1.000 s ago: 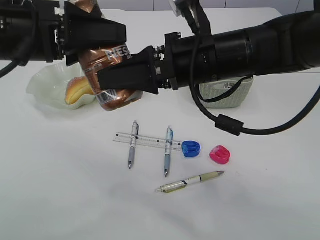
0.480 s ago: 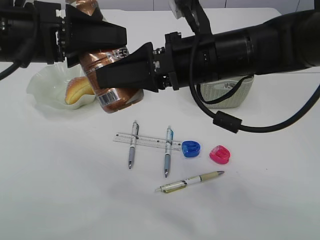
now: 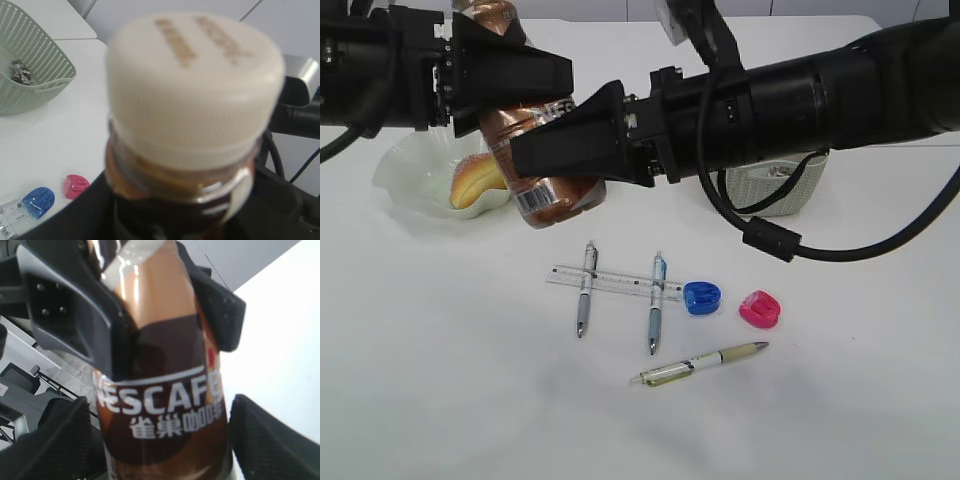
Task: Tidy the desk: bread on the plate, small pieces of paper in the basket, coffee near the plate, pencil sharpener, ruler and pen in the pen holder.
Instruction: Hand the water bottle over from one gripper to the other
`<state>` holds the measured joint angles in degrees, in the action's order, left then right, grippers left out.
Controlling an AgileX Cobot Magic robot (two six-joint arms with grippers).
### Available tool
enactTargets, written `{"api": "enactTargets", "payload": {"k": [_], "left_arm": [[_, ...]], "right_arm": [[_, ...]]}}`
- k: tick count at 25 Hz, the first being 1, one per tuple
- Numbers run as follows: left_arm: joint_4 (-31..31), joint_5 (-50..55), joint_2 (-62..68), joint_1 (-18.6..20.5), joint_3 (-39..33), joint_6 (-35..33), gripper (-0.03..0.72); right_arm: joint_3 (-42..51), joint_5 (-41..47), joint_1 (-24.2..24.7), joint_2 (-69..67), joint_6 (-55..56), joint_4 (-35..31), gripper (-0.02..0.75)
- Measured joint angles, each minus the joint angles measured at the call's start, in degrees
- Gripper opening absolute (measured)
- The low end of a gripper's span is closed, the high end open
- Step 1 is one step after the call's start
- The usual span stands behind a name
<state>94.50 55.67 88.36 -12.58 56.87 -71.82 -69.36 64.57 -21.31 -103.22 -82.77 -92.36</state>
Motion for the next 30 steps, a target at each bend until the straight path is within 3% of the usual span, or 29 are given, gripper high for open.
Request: {"api": "enactTargets", "payload": {"k": [8, 30], "left_arm": [[-0.2, -0.3, 0.1, 0.0, 0.0, 0.0, 0.332], [-4.8, 1.2, 0.1, 1.3, 0.0, 1.8, 0.332]], "right_arm": [[0.0, -0.4, 0.0, 0.0, 4.4, 2.4, 0.65], [-0.1, 1.6, 1.4, 0.0, 4.6, 4.5, 0.571]]}}
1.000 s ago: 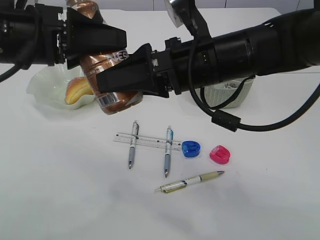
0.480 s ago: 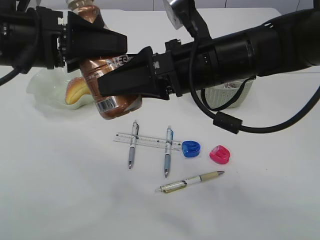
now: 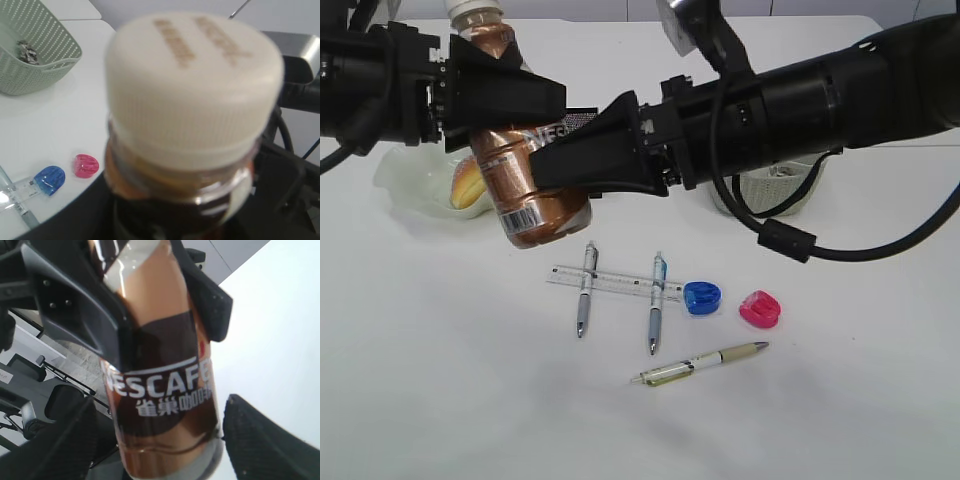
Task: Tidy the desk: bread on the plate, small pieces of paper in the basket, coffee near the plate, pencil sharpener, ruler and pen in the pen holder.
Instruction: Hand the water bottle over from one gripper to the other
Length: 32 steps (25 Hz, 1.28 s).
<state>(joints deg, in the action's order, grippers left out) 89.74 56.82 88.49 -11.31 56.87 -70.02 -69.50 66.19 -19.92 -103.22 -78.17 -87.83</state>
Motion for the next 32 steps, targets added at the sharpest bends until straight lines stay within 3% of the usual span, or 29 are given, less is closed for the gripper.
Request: {"api": "enactTargets", "payload": {"k": [7, 16, 20, 27, 30, 32], "left_arm": [[-0.7, -1.0, 0.0, 0.7, 0.0, 0.2, 0.331], [-2.2, -0.2, 0.0, 3.5, 0.0, 1.2, 0.331], [-2.6, 0.0, 0.0, 3.5, 0.0, 1.2, 0.331], [-4.6, 0.1, 0.0, 3.5, 0.0, 1.8, 0.331], [-6.1, 0.0, 0.0, 3.5, 0.0, 2.1, 0.331], [-6.9, -0.2, 0.0, 3.5, 0.0, 2.4, 0.331]], "right_arm": [[0.0, 0.6, 4.5, 0.2, 0.2, 1.3, 0.569], [0.0, 0.9, 5.0, 0.2, 4.9, 11.5, 0.569], [-0.3, 0.8, 5.8, 0.2, 16.2, 20.2, 0.569], [-0.3, -1.1, 11.5, 0.2, 37.2, 34.4, 0.569], [-0.3, -1.7, 13.7, 0.3, 45.7, 44.0, 0.569], [-0.3, -2.5, 14.7, 0.3, 53.4, 53.7, 0.569]]}}
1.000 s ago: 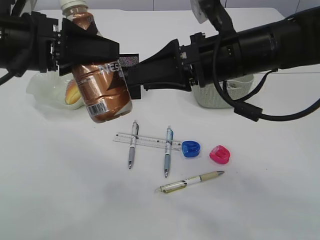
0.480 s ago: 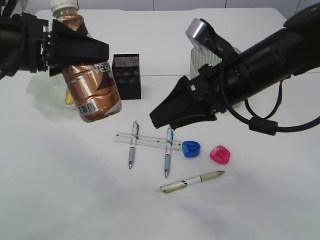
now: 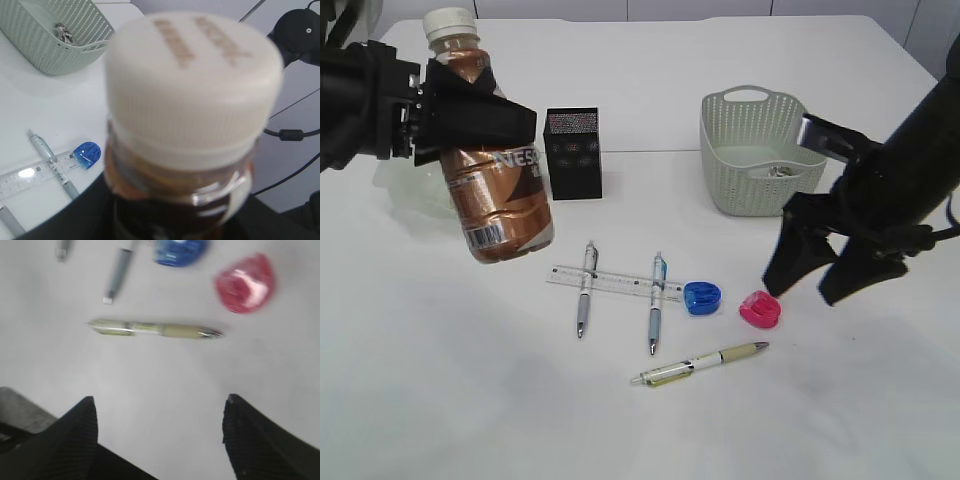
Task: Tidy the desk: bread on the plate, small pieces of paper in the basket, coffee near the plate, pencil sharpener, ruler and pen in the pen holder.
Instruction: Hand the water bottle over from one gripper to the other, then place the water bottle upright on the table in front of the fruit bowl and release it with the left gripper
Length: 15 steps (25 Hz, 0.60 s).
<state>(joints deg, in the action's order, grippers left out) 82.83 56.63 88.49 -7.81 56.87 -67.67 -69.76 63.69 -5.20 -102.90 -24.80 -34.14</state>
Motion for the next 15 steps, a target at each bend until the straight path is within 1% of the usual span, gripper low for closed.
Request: {"api": "enactTargets", "payload": {"k": [4, 6, 7, 9, 11, 15], "left_arm": [[-1.8, -0.5, 0.0, 0.0, 0.0, 0.4, 0.331], [-2.8, -0.8, 0.0, 0.0, 0.0, 0.8, 0.331], [-3.1, -0.9, 0.0, 0.0, 0.0, 0.9, 0.331], [-3.4, -0.9, 0.0, 0.0, 0.0, 1.0, 0.331], [-4.1, -1.3, 0.0, 0.0, 0.0, 1.4, 0.33], [-8.1, -3.5, 0.0, 0.0, 0.0, 3.3, 0.33]], "right_arm": [[-3.2, 0.4, 0.6, 0.0, 15.2, 20.1, 0.569], [-6.3, 2.0, 0.7, 0.0, 21.1, 26.7, 0.569], [-8.2, 3.0, 0.7, 0.0, 23.2, 29.1, 0.569], [-11.7, 4.9, 0.7, 0.0, 25.6, 32.0, 0.569], [-15.1, 5.6, 0.7, 0.0, 26.5, 33.5, 0.568], [-19.8, 6.0, 0.7, 0.0, 26.9, 36.9, 0.568]]}}
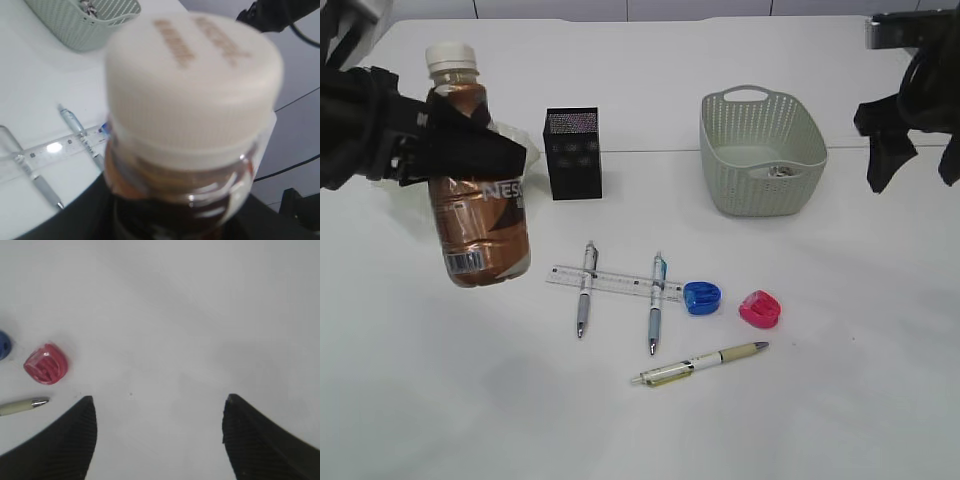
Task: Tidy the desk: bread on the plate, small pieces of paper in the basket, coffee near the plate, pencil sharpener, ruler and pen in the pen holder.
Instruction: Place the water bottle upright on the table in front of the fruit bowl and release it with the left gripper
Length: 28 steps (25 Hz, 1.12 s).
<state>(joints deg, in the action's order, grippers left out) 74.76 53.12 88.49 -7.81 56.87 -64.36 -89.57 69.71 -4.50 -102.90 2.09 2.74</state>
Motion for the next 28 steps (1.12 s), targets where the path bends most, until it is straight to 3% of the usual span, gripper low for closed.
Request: {"api": "enactTargets", "payload": {"k": [7, 16, 28], "left_arm": [[-8.2, -4.4, 0.0, 0.2, 0.0, 6.2, 0.33], [-18.3, -5.4, 0.0, 4.3, 0.0, 16.5, 0.33], [-22.5, -5.6, 0.0, 4.8, 0.0, 18.2, 0.33]], "right_arm": [[-1.0, 0.4, 0.0, 0.0, 0.8, 2.3, 0.568], [-1.0, 0.5, 0.0, 0.0, 1.0, 2.6, 0.566], [-1.0, 0.6, 0.0, 0.0, 1.0, 4.0, 0.566]]}}
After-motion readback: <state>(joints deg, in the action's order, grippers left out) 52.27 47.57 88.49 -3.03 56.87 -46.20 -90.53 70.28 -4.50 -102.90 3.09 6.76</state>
